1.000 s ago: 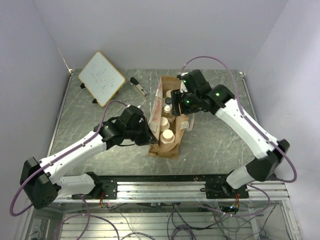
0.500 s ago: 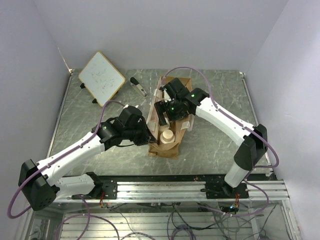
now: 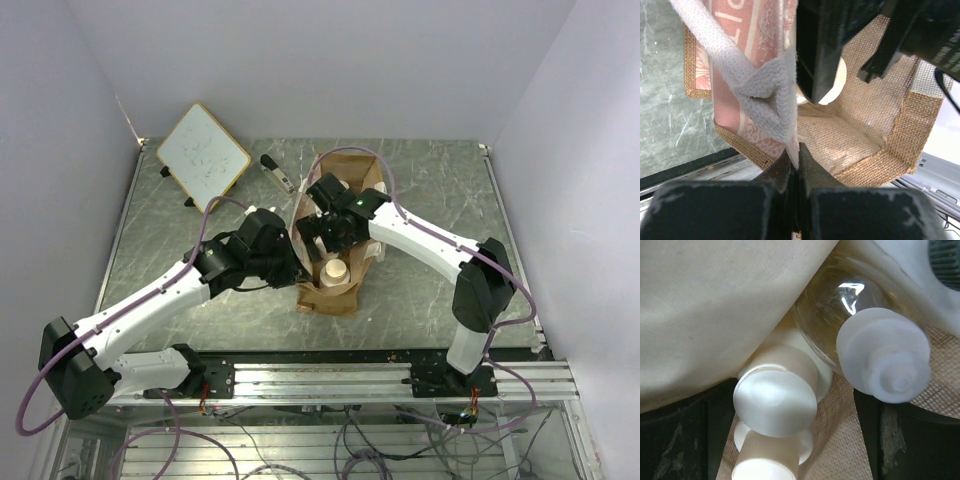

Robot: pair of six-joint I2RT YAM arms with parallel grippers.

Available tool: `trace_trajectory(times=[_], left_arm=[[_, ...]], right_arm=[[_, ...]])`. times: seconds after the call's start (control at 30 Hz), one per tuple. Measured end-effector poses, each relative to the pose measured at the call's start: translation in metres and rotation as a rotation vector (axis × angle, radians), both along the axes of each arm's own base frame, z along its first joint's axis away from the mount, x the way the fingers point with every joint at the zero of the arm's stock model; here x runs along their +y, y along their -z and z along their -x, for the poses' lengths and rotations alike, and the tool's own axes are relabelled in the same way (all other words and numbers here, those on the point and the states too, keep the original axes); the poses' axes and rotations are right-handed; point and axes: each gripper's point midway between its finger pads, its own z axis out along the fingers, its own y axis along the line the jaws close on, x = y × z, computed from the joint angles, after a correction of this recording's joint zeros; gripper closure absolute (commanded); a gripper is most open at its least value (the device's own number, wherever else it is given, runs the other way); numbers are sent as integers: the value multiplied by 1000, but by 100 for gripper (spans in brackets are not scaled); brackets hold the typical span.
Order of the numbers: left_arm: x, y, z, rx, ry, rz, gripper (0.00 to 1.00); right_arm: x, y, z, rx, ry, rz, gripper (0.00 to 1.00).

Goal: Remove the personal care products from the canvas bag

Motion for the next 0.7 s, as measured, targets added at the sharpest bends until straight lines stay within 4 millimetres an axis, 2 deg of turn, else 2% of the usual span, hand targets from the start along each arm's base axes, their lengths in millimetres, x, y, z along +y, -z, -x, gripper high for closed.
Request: trace_trajectory(times=[0.27,0.53,0.7], left_arm=[[5,-1,-3,-17,-5,-32,93],[6,-1,-3,-24,2,-45,93],[7,-1,-3,-26,0,-48,93]], right_arm=[[5,20,3,5,76,52,17],[7,29,2,-11,129,45,17],[10,31,1,-26,134,45,37]])
